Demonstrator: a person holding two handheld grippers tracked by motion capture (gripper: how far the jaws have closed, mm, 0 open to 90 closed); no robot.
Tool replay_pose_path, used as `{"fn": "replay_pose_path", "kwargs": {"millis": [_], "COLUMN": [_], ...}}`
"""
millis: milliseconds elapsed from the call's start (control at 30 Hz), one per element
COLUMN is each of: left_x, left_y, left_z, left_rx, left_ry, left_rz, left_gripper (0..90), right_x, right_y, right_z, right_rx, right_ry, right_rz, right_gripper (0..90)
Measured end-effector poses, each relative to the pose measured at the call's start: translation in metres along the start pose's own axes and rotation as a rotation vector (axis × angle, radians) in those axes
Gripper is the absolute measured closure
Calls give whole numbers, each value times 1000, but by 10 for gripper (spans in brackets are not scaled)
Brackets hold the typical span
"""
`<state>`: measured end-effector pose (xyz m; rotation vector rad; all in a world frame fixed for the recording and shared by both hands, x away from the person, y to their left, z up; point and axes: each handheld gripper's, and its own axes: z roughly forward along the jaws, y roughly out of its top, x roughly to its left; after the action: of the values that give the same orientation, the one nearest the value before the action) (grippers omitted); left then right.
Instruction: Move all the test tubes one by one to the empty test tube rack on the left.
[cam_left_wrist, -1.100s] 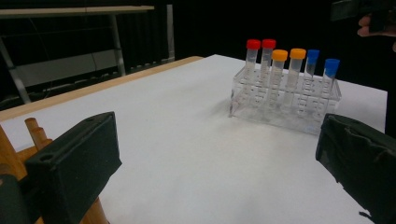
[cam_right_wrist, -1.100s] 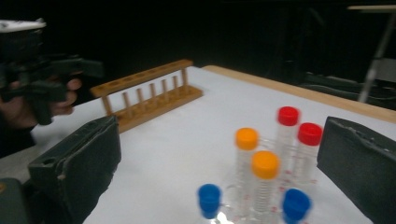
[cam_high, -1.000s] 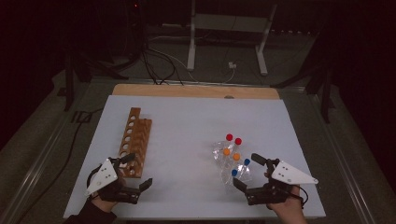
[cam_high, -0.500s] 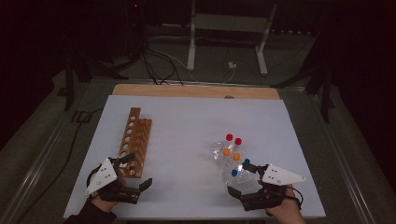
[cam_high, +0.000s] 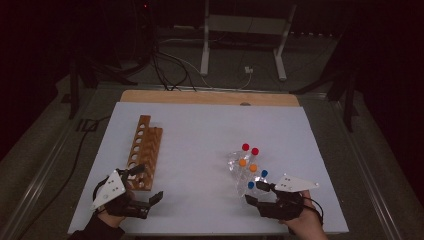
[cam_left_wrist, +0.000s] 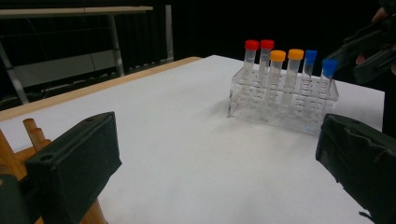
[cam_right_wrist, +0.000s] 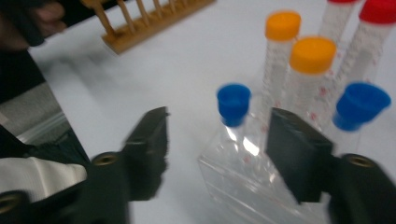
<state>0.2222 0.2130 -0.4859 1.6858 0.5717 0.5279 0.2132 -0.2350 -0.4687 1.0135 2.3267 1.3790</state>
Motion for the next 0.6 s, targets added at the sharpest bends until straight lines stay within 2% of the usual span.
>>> {"fn": "replay_pose_path", "kwargs": {"millis": [167, 333, 600], "left_x": [0, 0, 0], "left_y": [0, 0, 0], "left_z": [0, 0, 0], "left_rx": [0, 1, 1], "left_ry": [-1, 0, -1], "left_rz": [-2, -1, -2], "left_gripper": [5, 5, 5], "right_x": [-3, -4, -4], "right_y": [1, 0, 2], "right_z": [3, 7, 14], "right_rx": [52, 85, 93], "right_ry": [-26, -27, -33], "right_rz": [23, 34, 30], "right_gripper": [565, 621, 687]}}
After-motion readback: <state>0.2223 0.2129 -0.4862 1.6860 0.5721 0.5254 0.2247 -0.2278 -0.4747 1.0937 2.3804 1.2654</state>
